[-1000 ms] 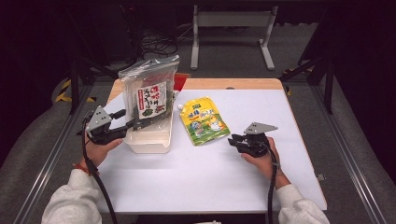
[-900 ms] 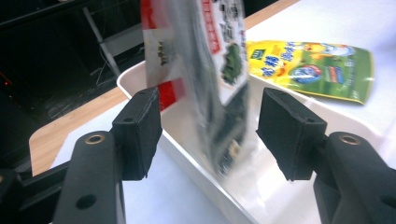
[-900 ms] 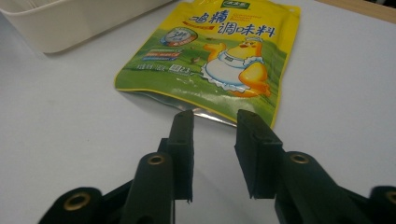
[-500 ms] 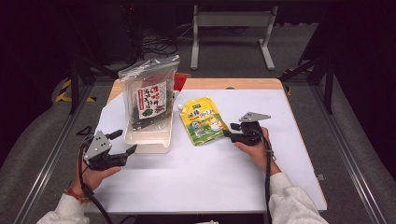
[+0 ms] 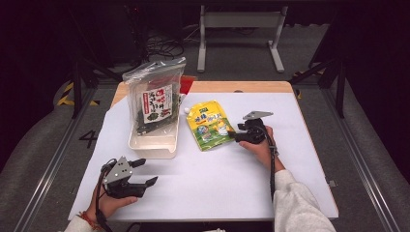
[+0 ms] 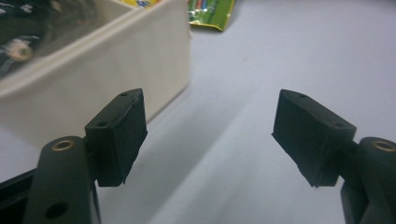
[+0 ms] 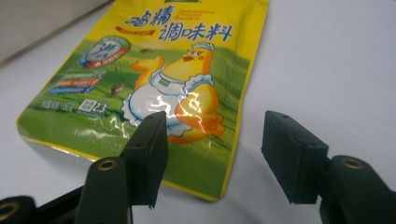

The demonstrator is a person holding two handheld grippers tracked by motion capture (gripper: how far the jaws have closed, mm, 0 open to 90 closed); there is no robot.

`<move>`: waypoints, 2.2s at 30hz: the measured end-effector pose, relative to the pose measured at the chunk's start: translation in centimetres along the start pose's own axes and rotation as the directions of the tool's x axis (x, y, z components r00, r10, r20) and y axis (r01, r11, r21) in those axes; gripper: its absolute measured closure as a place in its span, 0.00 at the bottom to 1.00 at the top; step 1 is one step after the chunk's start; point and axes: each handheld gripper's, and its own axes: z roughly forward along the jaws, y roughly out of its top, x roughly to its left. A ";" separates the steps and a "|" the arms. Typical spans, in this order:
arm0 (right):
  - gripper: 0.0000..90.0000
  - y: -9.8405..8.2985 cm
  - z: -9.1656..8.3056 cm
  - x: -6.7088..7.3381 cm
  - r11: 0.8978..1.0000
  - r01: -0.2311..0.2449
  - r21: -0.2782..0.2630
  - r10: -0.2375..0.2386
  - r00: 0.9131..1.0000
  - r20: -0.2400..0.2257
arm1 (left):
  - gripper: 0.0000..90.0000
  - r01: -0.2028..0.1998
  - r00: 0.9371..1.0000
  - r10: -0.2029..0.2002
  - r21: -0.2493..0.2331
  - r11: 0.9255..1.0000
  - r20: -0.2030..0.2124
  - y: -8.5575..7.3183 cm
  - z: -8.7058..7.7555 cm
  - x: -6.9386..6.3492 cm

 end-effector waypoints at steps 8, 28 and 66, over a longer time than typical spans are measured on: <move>0.36 0.8 1.5 -0.4 0.998 -0.070 0.000 0.070 0.996 -0.059 | 0.27 -0.022 0.999 0.021 0.040 0.999 0.041 -0.1 1.0 -0.4; 0.64 2.5 2.0 0.5 0.994 -0.027 0.103 0.037 0.994 -0.100 | 0.25 -0.060 0.991 0.050 0.081 0.995 0.126 0.7 3.3 -1.3; 0.84 -0.2 1.3 7.6 0.873 0.471 0.124 -0.485 0.864 0.133 | 0.23 -0.042 0.980 0.023 0.094 0.995 0.199 1.0 4.2 -1.6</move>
